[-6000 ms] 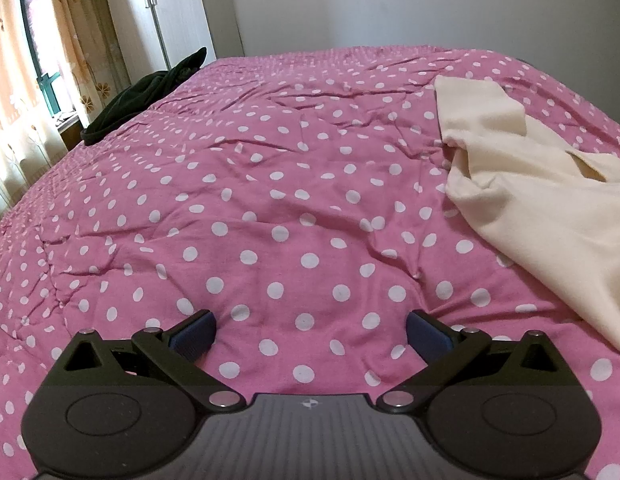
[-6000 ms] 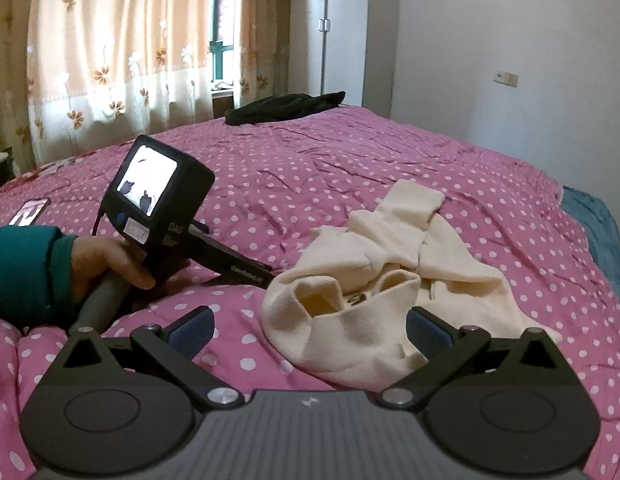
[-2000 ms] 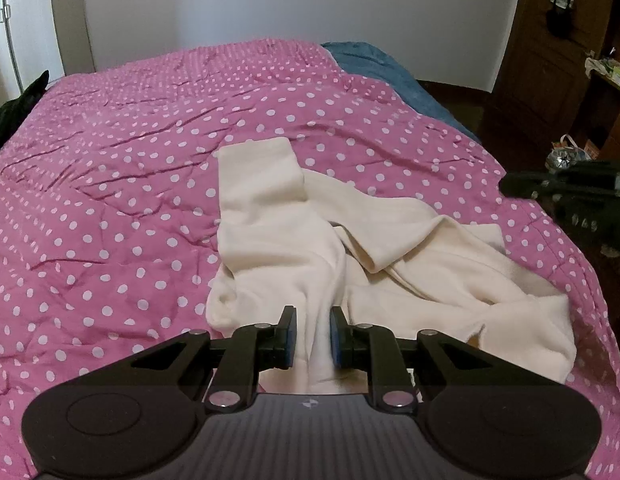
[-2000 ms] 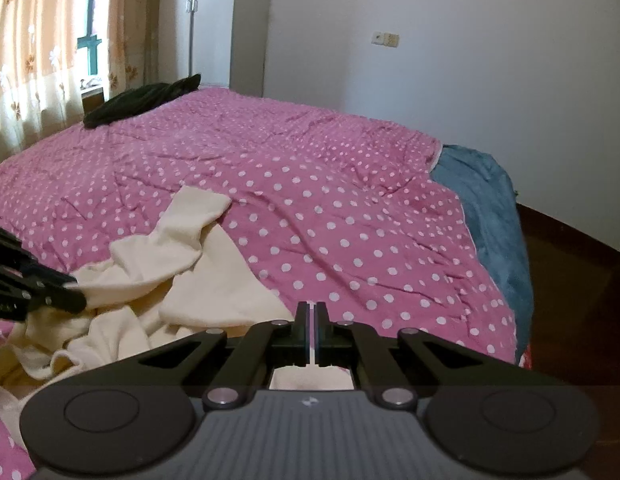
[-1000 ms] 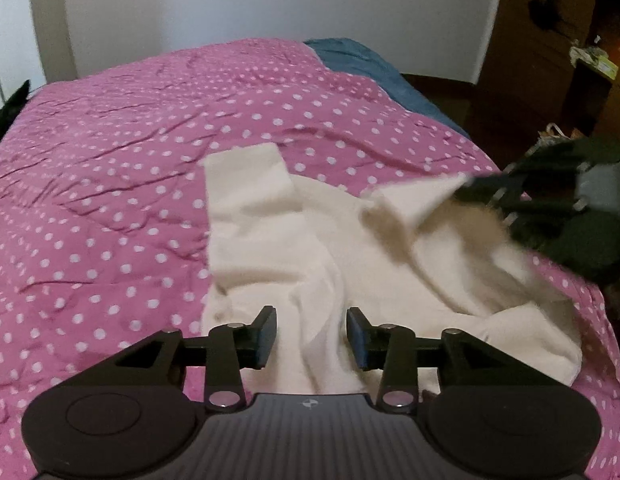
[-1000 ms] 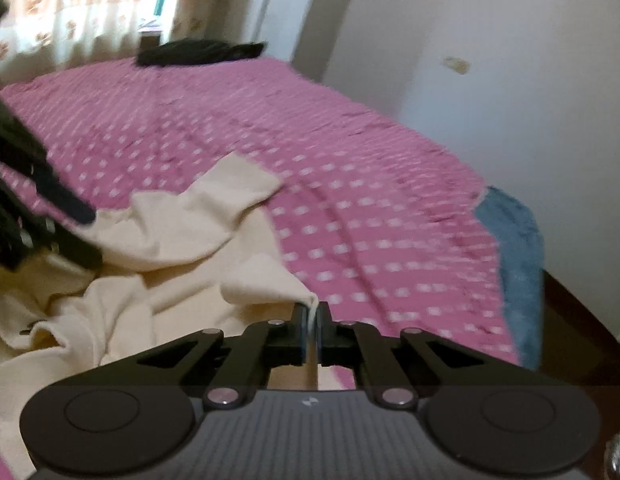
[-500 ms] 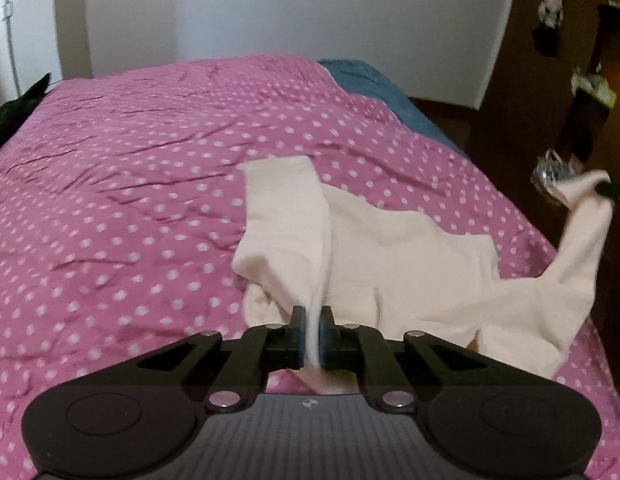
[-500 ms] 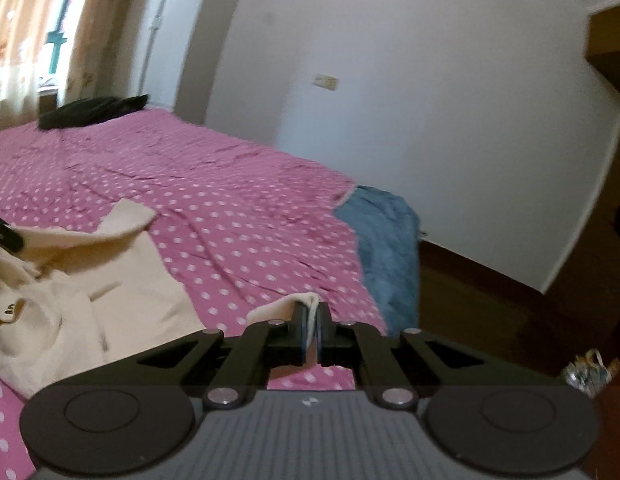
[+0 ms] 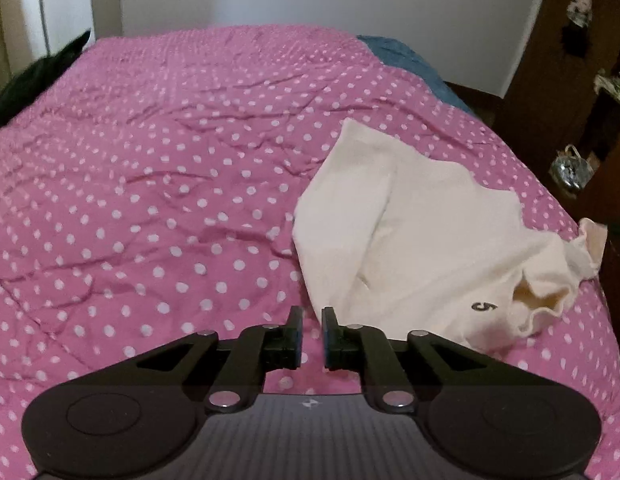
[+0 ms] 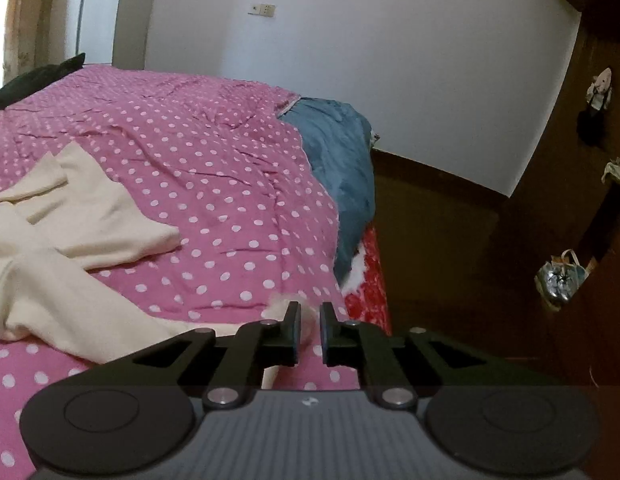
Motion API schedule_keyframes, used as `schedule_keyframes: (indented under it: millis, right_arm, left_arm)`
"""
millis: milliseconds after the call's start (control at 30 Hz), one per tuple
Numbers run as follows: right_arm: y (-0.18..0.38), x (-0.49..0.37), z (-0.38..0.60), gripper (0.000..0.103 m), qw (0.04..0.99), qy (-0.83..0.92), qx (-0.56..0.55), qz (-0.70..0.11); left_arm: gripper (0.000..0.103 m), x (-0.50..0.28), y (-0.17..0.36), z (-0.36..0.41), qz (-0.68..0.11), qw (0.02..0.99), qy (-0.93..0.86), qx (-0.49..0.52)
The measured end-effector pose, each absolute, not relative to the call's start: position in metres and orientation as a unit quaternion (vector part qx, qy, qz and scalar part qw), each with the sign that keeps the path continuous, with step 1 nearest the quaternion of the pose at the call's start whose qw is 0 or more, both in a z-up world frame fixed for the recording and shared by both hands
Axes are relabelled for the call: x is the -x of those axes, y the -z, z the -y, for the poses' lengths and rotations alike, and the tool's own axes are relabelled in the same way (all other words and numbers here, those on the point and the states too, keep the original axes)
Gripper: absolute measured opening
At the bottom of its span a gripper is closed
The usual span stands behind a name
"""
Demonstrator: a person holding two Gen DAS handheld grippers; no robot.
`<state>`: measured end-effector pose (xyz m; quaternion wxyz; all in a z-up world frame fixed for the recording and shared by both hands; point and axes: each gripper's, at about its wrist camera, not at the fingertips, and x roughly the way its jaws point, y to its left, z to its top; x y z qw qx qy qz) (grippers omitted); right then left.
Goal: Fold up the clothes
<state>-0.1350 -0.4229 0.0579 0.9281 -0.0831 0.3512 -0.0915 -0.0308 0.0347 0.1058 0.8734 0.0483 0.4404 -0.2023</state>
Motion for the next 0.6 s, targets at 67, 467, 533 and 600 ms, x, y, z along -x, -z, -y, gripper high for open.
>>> schedule_keyframes:
  millis: [67, 467, 533, 600]
  right_arm:
    - [-0.068, 0.141, 0.415, 0.012, 0.934, 0.065, 0.085, -0.341]
    - [-0.079, 0.148, 0.284, 0.039, 0.894, -0.270, 0.126, -0.335]
    - [-0.075, 0.142, 0.269, 0.040, 0.887, -0.288, 0.139, -0.333]
    - [-0.071, 0.140, 0.257, 0.041, 0.882, -0.301, 0.151, -0.329]
  left_arm:
    - [0.016, 0.041, -0.114, -0.030, -0.422, 0.875, 0.229, -0.060]
    - [0.044, 0.075, -0.114, 0.025, -0.359, 0.852, 0.354, -0.143]
    - [0.046, 0.077, -0.111, 0.030, -0.355, 0.850, 0.358, -0.153]
    - [0.046, 0.078, -0.107, 0.032, -0.353, 0.847, 0.367, -0.154]
